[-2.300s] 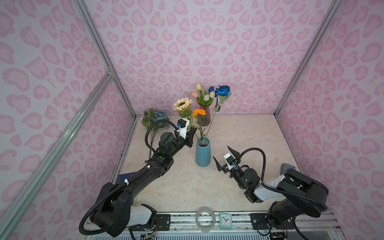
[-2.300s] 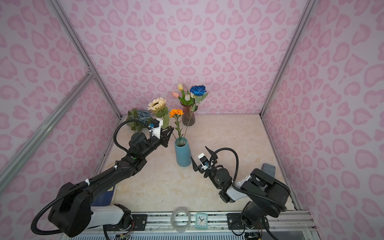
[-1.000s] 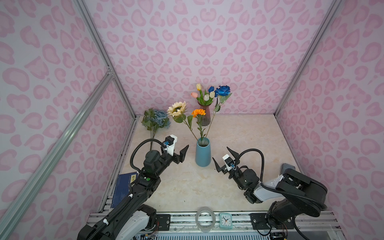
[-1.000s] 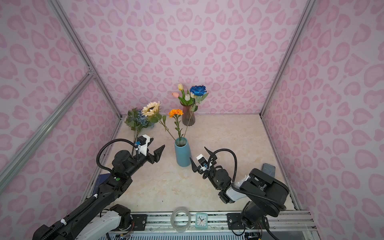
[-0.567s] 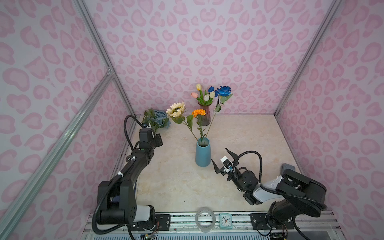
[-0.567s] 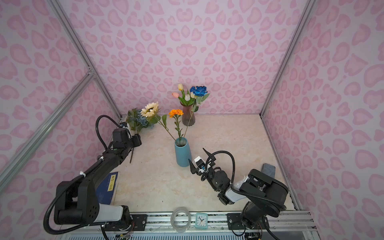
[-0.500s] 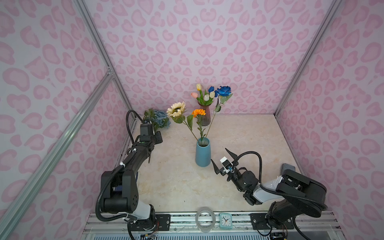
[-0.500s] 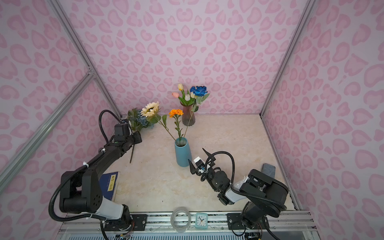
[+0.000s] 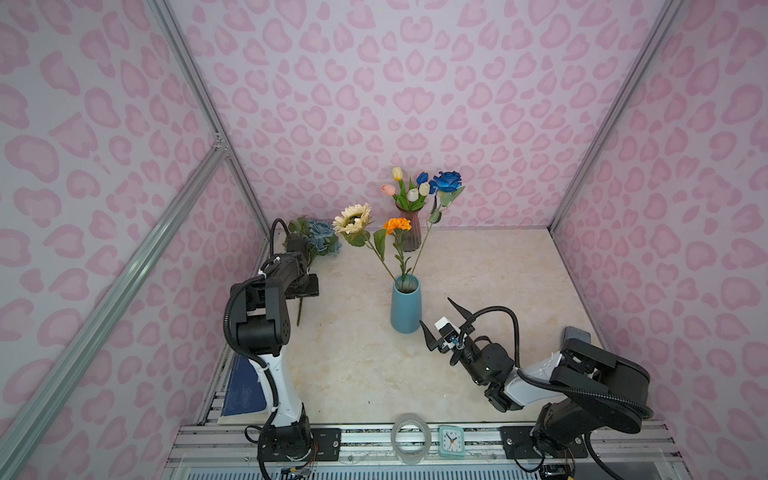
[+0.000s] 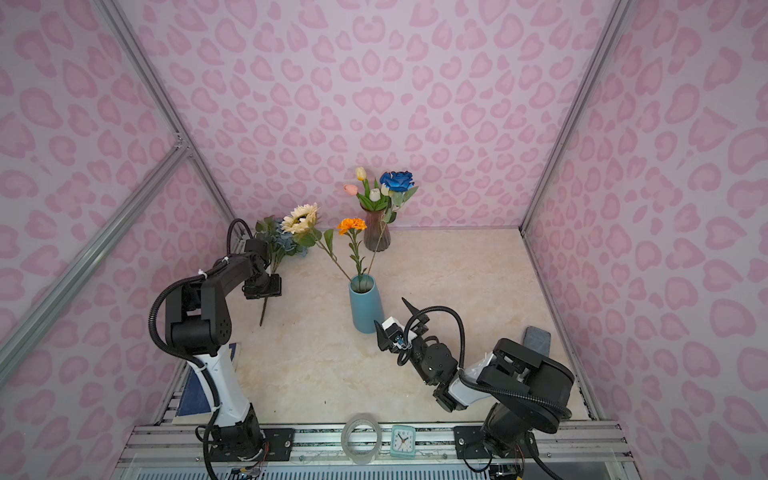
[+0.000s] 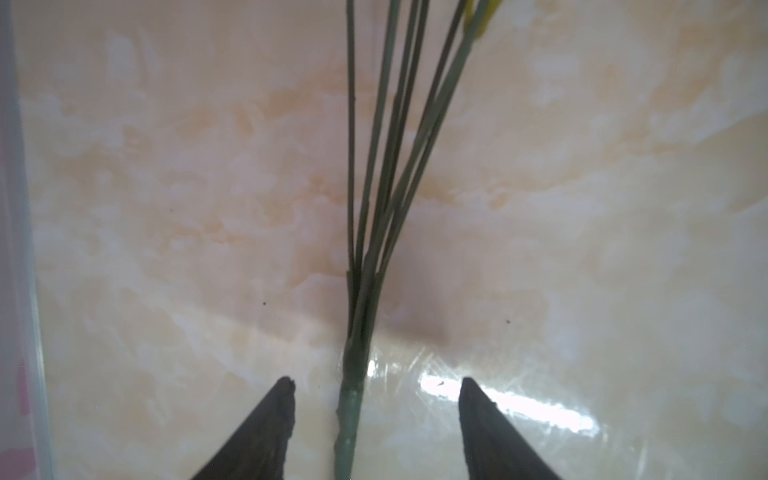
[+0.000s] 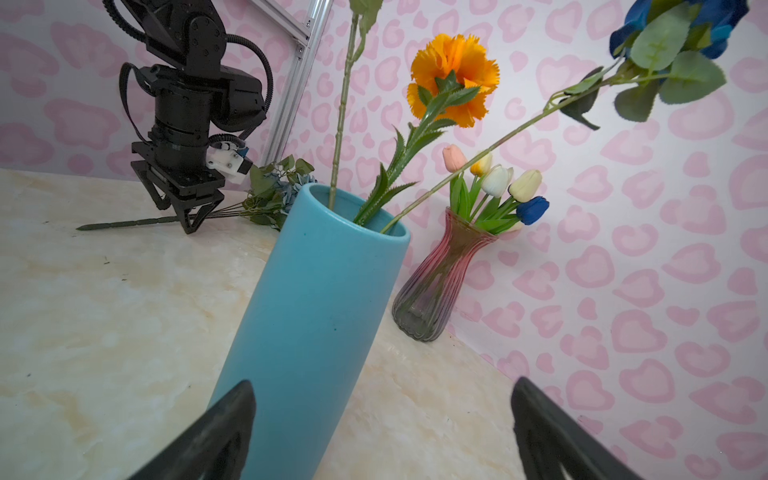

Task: Arrange the flowers into the vase
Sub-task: 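Move the left gripper to the pale blue rose bundle and grasp its stems, then lift the pale blue rose bundle upward with the left gripper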

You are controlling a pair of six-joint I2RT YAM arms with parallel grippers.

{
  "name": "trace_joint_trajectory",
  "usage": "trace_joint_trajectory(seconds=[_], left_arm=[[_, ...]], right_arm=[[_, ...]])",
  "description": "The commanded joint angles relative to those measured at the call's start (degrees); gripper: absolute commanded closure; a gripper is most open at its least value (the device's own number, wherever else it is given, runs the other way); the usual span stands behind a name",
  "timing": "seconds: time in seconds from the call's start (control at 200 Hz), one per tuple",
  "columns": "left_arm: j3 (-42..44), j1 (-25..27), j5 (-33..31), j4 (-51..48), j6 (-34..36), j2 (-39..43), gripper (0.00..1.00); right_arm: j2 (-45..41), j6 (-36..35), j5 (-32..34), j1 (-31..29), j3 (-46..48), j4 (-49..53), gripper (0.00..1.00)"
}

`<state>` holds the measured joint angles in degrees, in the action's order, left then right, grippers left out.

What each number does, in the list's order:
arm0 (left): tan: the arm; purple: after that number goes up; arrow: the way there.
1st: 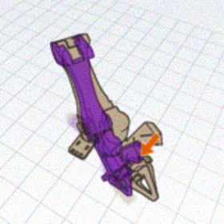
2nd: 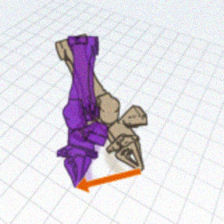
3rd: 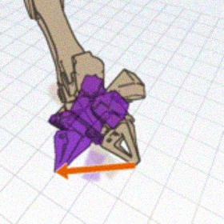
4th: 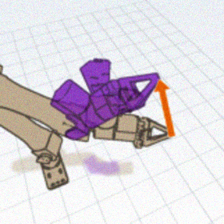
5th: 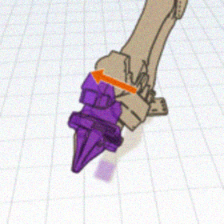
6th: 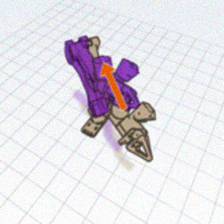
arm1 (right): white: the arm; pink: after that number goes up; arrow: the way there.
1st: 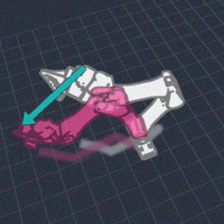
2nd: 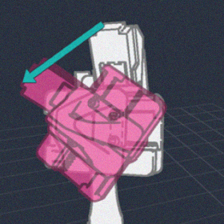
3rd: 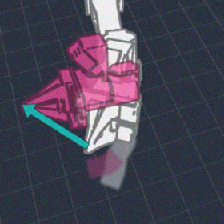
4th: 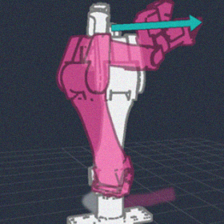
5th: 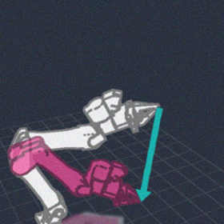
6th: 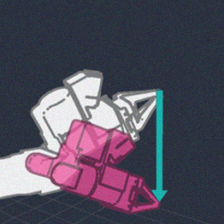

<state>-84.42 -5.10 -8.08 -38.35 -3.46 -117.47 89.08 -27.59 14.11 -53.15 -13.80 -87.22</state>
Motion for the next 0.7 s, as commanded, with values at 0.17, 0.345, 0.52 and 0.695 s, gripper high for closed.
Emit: trace_joint_trajectory(seconds=[0.17,0.345,0.52,0.695], left_arm=[[-2.8,-0.3,-2.6,-3.0,3.5,-2.0,0.42],[-4.3,-0.3,-1.2,-2.4,5.0,-4.2,0.48],[-5.2,-0.4,-1.0,-2.6,5.1,-5.8,0.62],[-4.8,-0.4,-0.7,-2.1,5.3,-5.5,0.74]], right_arm=[[-0.1,1.8,-4.9,0.0,0.5,-2.2,0.06],[0.2,1.4,-4.5,-0.5,0.4,-2.1,0.06],[0.2,0.6,-3.7,-0.8,0.5,-2.1,0.06],[0.3,-0.1,-2.9,-1.1,0.4,-2.2,0.06]])
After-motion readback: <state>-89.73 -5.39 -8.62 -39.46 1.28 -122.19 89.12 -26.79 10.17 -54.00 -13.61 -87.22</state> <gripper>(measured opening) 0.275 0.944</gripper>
